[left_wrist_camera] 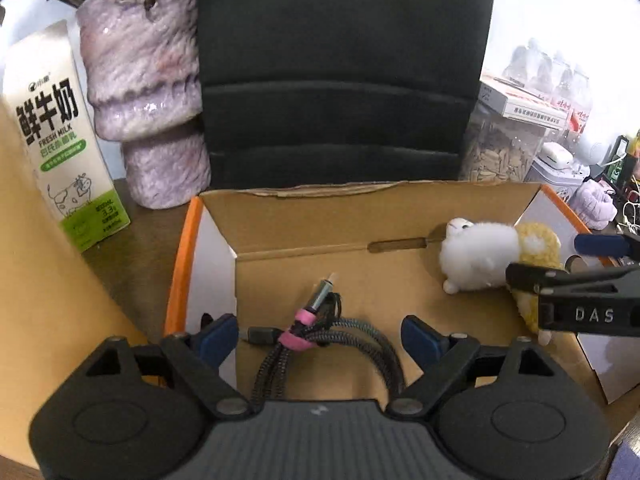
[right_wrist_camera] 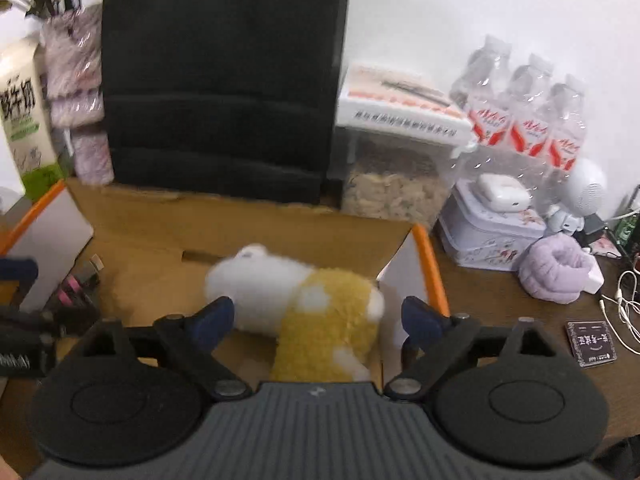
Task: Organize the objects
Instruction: 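Carry the plush toy and cable into the cardboard box with both grippers, then withdraw both grippers from the box back over the table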
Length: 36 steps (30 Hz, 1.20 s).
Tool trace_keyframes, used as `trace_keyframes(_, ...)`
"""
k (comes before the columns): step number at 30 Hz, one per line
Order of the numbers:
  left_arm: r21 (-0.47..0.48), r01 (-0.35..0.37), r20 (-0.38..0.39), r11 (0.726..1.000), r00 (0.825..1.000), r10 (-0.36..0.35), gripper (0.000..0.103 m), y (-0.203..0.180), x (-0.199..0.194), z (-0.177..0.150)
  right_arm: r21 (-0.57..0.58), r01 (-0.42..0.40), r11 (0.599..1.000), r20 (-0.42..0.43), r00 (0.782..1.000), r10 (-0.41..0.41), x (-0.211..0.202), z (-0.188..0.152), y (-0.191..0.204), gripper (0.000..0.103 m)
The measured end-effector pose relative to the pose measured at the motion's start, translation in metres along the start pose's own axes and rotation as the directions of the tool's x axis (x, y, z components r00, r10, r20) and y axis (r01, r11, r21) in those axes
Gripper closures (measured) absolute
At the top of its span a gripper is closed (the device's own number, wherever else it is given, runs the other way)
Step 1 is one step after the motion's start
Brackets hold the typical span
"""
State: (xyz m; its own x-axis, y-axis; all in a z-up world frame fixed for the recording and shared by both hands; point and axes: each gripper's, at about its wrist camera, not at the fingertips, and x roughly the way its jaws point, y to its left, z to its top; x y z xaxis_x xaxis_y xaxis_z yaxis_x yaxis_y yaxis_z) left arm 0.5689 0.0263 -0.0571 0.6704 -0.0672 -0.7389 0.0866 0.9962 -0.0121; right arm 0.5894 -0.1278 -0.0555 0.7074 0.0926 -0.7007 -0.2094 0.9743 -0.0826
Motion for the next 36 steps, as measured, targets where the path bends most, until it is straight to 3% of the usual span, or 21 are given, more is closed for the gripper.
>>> trace_keyframes(4, 0.027, -0.051, 0.026, 0.998, 0.998, 0.051, 0.015, -0.005, -0.012, -0.002, 0.040, 0.041, 0.998, 0.025, 0.999, -0.042, -0.015, -0.001, -0.004, 0.011)
trace_keyframes(8, 0.098, -0.065, 0.161, 0.993, 0.986, 0.048, 0.014, -0.013, -0.067, -0.010, 0.008, -0.013, 1.000, 0.187, 0.982, 0.012, -0.090, -0.004, -0.007, 0.000)
trace_keyframes(13, 0.094, -0.048, 0.302, 0.994, 0.953, 0.017, 0.006, -0.024, -0.171, -0.027, -0.011, -0.050, 0.999, 0.297, 0.954, 0.051, -0.187, -0.011, -0.015, 0.000)
trace_keyframes(15, 0.097, -0.029, 0.354, 0.995, 0.935, -0.007, 0.000, -0.027, -0.210, -0.043, 0.012, -0.098, 0.995, 0.329, 0.940, 0.088, -0.223, -0.019, -0.022, 0.000)
trace_keyframes(16, 0.102, -0.009, 0.395, 0.995, 0.918, -0.032, 0.000, -0.028, -0.233, -0.057, 0.020, -0.118, 0.993, 0.347, 0.932, 0.104, -0.242, -0.027, -0.024, 0.000)
trace_keyframes(18, 0.117, 0.008, 0.424, 0.993, 0.904, -0.057, 0.000, -0.033, -0.263, -0.078, 0.031, -0.132, 0.991, 0.360, 0.926, 0.112, -0.272, -0.047, -0.025, 0.000)
trace_keyframes(23, 0.164, 0.071, 0.403, 0.984, 0.906, -0.132, 0.000, -0.047, -0.321, -0.150, 0.028, -0.154, 0.988, 0.342, 0.930, 0.136, -0.329, -0.117, -0.018, 0.000)
trace_keyframes(25, 0.166, 0.099, 0.412, 0.981, 0.897, -0.160, 0.000, -0.050, -0.339, -0.187, 0.053, -0.159, 0.986, 0.287, 0.948, 0.137, -0.342, -0.151, -0.017, 0.000)
trace_keyframes(28, 0.162, 0.127, 0.406, 0.979, 0.895, -0.183, 0.000, -0.051, -0.353, -0.240, 0.085, -0.199, 0.976, 0.233, 0.957, 0.175, -0.352, -0.205, -0.019, 0.000)
trace_keyframes(30, 0.119, 0.118, 0.382, 0.986, 0.911, -0.155, 0.000, -0.051, -0.357, -0.272, 0.162, -0.200, 0.966, 0.206, 0.964, 0.166, -0.359, -0.246, -0.022, 0.000)
trace_keyframes(33, 0.045, 0.046, 0.333, 0.998, 0.941, -0.058, 0.000, -0.055, -0.361, -0.313, 0.256, -0.180, 0.950, 0.162, 0.977, 0.142, -0.369, -0.297, -0.026, 0.000)
trace_keyframes(36, 0.150, -0.037, 0.354, 0.988, 0.935, -0.019, 0.000, -0.069, -0.375, -0.343, 0.249, -0.093, 0.964, 0.145, 0.988, 0.058, -0.385, -0.330, -0.022, 0.000)
